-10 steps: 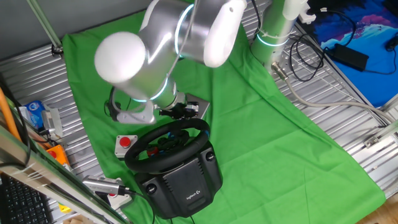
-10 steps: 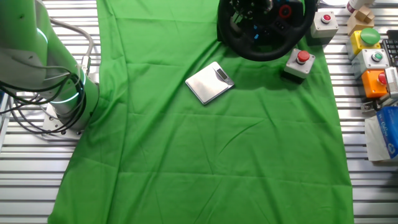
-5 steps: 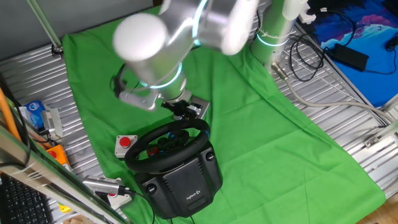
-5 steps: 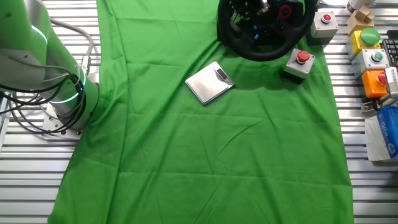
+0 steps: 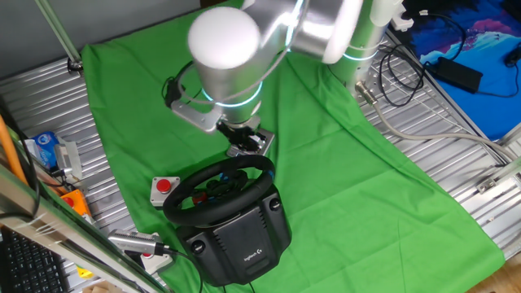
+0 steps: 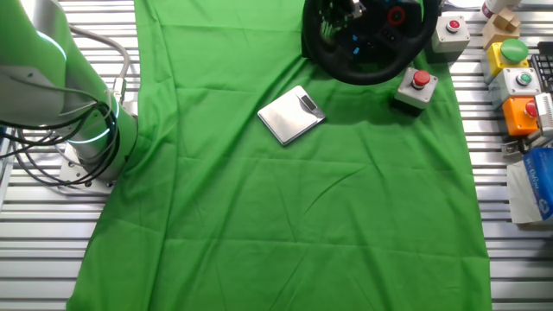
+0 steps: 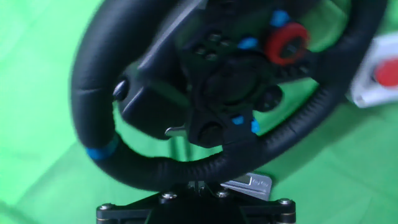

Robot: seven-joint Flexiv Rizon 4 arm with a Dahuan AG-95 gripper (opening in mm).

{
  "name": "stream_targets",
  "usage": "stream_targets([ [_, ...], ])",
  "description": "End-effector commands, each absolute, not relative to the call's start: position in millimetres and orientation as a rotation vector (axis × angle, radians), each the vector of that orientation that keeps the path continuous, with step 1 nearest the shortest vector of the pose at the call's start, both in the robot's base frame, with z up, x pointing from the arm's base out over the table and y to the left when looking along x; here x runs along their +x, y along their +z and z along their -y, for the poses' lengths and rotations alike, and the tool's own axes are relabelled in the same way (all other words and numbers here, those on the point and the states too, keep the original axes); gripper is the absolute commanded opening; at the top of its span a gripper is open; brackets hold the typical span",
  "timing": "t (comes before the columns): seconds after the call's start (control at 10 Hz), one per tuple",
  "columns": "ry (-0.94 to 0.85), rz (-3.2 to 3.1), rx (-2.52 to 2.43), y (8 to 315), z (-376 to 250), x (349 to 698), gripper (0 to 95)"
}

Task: Rotate the steering wheel 90 degrees clockwise

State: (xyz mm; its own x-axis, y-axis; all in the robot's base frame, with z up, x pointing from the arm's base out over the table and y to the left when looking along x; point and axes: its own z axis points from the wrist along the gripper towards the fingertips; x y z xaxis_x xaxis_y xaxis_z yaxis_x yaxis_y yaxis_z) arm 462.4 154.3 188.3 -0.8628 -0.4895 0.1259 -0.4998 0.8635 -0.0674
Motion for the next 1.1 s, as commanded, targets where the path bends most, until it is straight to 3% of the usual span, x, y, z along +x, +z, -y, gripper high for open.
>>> stream_targets([
  [0.1, 0.168, 2.734, 1.124, 174.0, -115.0, 471.9, 0.0],
  [0.5, 0.179, 2.696, 1.28, 139.4, -55.0, 488.6, 0.0],
  [1.1, 0.134, 2.638, 1.419, 130.5, -17.9, 508.0, 0.0],
])
